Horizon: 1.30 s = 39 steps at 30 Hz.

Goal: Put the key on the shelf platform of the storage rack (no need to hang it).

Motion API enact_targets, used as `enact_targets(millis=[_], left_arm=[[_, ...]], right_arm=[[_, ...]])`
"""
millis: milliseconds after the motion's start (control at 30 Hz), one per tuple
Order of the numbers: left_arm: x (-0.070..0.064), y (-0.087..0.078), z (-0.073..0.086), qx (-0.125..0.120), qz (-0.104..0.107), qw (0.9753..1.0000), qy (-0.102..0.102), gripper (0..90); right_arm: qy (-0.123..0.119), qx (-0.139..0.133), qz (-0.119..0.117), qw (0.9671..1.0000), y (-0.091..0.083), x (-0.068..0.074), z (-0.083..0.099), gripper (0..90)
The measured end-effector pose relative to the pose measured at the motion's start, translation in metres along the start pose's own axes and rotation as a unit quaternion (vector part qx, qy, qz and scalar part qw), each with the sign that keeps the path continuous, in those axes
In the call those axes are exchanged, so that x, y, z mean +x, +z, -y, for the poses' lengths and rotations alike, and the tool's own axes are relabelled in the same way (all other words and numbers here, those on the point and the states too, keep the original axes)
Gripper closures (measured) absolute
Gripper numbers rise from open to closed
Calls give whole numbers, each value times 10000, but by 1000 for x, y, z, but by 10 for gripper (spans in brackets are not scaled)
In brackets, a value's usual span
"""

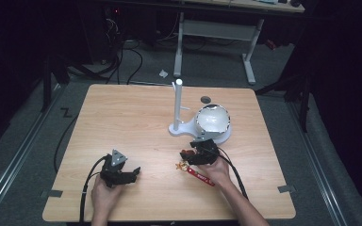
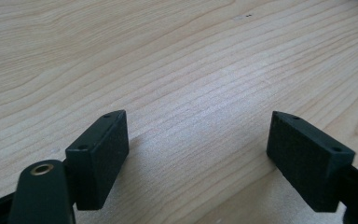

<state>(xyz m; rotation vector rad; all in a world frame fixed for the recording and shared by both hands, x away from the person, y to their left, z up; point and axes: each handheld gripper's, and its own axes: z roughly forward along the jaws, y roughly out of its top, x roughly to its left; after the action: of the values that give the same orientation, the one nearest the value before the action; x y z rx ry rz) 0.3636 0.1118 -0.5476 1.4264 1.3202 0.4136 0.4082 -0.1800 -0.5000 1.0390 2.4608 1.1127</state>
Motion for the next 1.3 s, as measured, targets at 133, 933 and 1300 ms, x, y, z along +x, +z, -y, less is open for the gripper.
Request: enact_targets(millis=[133,933,1300], left_arm=[[0,0,0,4,-6,10000,5,211],[0,0,0,5,-3,10000,9,211],[0,0,0,3,2,10000,2,210]], right_arm=[[-16,145,-10,9999,9,0,0,324],[-437,547,125,9975,28,2,5,406],[-486,514,66,9975,27,1,5,443]])
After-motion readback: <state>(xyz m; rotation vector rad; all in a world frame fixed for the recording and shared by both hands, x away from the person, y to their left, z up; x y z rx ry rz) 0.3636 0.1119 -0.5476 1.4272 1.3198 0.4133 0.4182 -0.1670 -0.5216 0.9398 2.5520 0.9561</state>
